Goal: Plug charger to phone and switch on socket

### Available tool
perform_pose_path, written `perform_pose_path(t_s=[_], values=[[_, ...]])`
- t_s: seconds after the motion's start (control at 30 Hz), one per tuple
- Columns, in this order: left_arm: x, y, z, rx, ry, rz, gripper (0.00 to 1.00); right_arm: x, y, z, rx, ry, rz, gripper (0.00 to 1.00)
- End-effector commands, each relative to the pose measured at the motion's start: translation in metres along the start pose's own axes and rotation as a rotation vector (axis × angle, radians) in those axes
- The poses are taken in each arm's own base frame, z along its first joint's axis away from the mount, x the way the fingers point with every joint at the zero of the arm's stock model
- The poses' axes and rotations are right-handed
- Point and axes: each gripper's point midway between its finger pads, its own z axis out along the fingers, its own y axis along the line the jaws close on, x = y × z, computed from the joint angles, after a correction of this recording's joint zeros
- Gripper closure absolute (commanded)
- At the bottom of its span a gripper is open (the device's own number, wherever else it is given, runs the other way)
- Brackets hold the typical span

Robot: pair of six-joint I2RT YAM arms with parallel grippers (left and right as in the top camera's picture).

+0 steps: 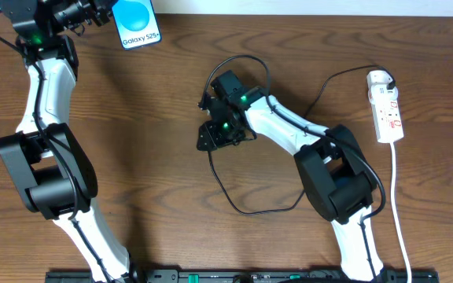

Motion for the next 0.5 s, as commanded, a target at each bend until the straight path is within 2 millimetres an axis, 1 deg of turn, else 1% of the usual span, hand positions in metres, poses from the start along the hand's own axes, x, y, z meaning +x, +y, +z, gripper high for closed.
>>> perform_pose_path(t_s=[0.0,0.1,0.2,0.27,0.33,0.47], values=[[0.002,-0.021,0.001,0.011,0.014,0.052,0.93,-0.01,-0.002,-0.004,0.039,-0.03,0.015,0.45],[0.003,-0.021,0.001,0.011,0.015,0.052,0.93,-0.017,-0.001,-0.008,0.034,-0.048,0.113,0.53],[0.003,-0.021,0.001,0.011,0.015,0.052,0.93,-0.018,-0.003,-0.009,0.045,-0.058,0.253,0.62],[0.003,-0.021,0.001,0.011,0.015,0.052,0.93,-0.018,-0.002,-0.007,0.056,-0.061,0.312,0.64],[0.003,-0.021,0.001,0.011,0.018,0.052,0.93,-0.016,0.0,-0.004,0.079,-0.065,0.327,0.65],[0.007,-0.02,0.001,0.01,0.039,0.052,0.93,-0.007,0.0,0.004,0.176,-0.075,0.381,0.66]])
